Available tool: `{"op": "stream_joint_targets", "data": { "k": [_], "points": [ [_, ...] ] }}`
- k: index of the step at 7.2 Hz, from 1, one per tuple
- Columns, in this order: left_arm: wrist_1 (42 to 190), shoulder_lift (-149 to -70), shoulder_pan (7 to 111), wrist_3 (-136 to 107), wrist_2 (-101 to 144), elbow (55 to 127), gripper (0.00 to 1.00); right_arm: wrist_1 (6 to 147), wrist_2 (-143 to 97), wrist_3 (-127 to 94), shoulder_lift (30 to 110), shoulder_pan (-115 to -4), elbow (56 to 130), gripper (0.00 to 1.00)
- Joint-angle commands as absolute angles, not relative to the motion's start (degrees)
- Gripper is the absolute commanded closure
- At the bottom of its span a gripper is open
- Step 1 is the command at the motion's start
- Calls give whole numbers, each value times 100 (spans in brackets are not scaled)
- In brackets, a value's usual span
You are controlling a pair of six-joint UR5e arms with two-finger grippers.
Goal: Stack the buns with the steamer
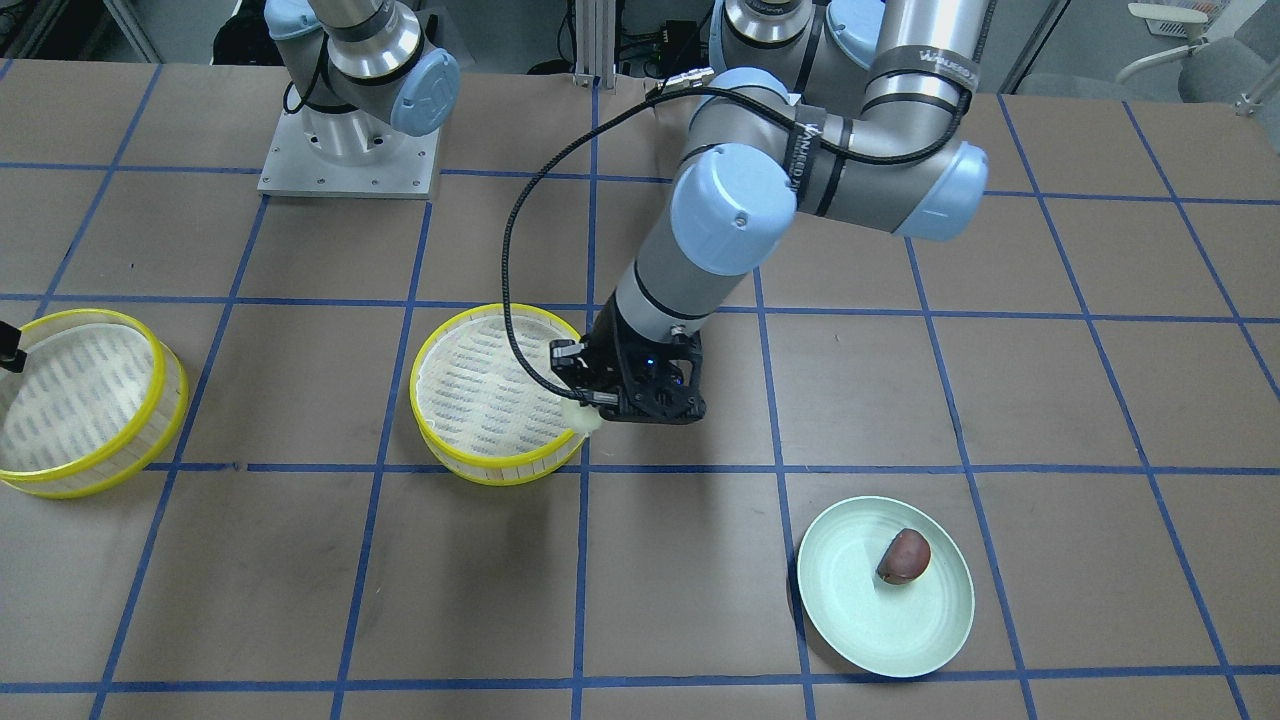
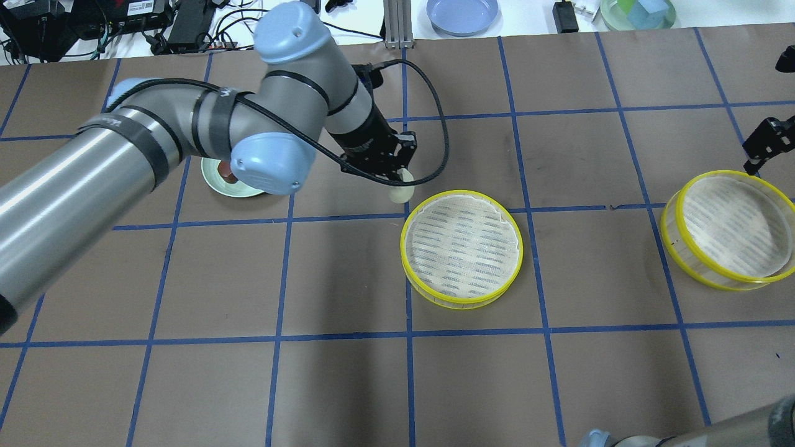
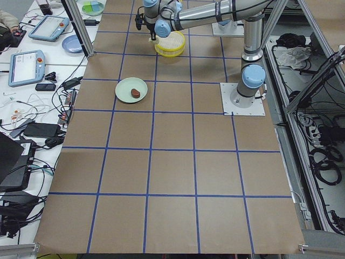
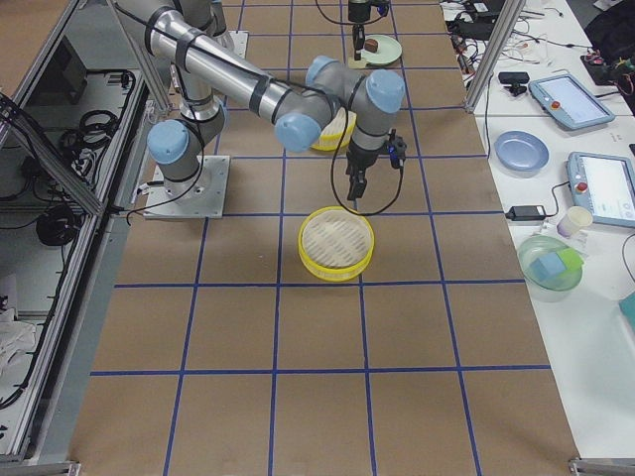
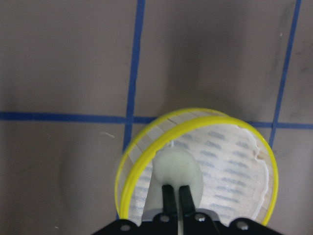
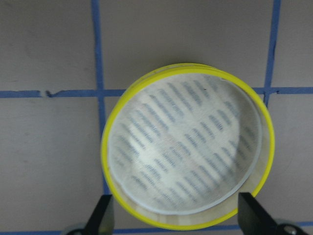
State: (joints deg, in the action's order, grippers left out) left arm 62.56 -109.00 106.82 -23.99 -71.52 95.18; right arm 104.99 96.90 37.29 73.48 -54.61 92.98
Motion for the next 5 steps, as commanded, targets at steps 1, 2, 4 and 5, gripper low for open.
{"op": "stream_joint_targets", "data": {
  "k": [1, 2, 4, 5],
  "points": [
    [6240, -11003, 10942, -2672, -6770, 9877, 100, 11570, 9913, 4428, 6821, -5011, 9543, 18],
    [6240, -11065, 10995, -2654, -6750, 10062, 100, 12141, 9914, 4525, 6664, -4940, 9884, 19],
    [6240, -11153, 10995, -2654, -6759, 10134, 100, 12691, 9853, 5018, 6338, -4896, 10002, 46],
    [6232, -11162, 10995, -2672, -6767, 10125, 37, 12674, 9853, 5219, 6337, -4896, 10002, 82]
  ]
}}
